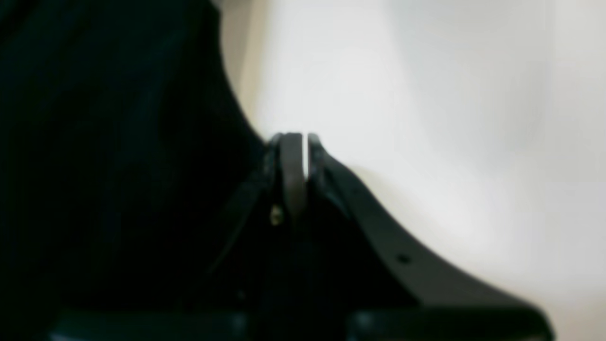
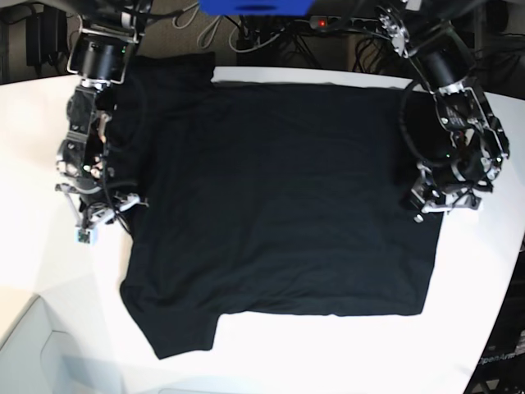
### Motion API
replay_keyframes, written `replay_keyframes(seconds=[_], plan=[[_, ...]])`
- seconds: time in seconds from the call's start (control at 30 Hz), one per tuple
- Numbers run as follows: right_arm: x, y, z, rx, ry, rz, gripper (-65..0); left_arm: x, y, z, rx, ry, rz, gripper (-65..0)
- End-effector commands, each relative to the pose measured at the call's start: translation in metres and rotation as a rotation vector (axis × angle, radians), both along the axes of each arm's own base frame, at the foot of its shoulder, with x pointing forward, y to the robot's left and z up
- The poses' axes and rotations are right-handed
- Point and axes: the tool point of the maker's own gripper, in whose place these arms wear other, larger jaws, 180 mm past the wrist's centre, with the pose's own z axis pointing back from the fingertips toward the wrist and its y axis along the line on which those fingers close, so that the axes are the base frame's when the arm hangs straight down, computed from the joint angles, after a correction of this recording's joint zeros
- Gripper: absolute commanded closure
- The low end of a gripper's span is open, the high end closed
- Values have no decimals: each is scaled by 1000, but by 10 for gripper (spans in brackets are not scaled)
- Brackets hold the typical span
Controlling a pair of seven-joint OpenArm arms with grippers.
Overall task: Layout the t-shirt on the table in an organized manner, then fold the t-shirt properly
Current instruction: 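Grasp the shirt's shoulder edges with both grippers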
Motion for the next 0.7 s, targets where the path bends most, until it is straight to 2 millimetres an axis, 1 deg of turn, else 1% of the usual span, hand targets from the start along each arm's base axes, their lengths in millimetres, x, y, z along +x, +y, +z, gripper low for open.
replay_keyframes(seconds=[0.0, 0.07, 0.13, 0.2, 0.27, 0.4, 0.47, 0.57, 0.63, 0.67], plan=[[15, -3, 20, -13, -69, 2, 0, 9, 6, 10, 16, -28, 6, -161], [14, -2, 19, -11, -66, 2, 0, 5, 8, 2, 30, 4, 5, -91], [14, -1, 18, -8, -65, 3, 0, 1, 11, -8, 50, 45, 2, -3], [13, 5, 15, 5, -62, 6, 0, -6, 14, -18, 71, 86, 0, 0], [12, 6, 14, 7, -60, 6, 0, -11, 17, -25, 92, 122, -2, -6], [12, 8, 12, 11, -56, 6, 0, -19, 21, -33, 129, 155, -7, 0], [8, 9, 2, 20, -28, 6, 0, -17, 24, -33, 149, 143, 3, 0], [2, 5, -12, 24, 13, -2, 0, -26, 30, -41, 172, 143, 25, 0], [-5, -8, -21, 3, 47, -7, 0, -28, 32, -42, 181, 142, 30, 0], [-7, -11, -25, -1, 56, -8, 0, -28, 32, -42, 182, 141, 31, 0]])
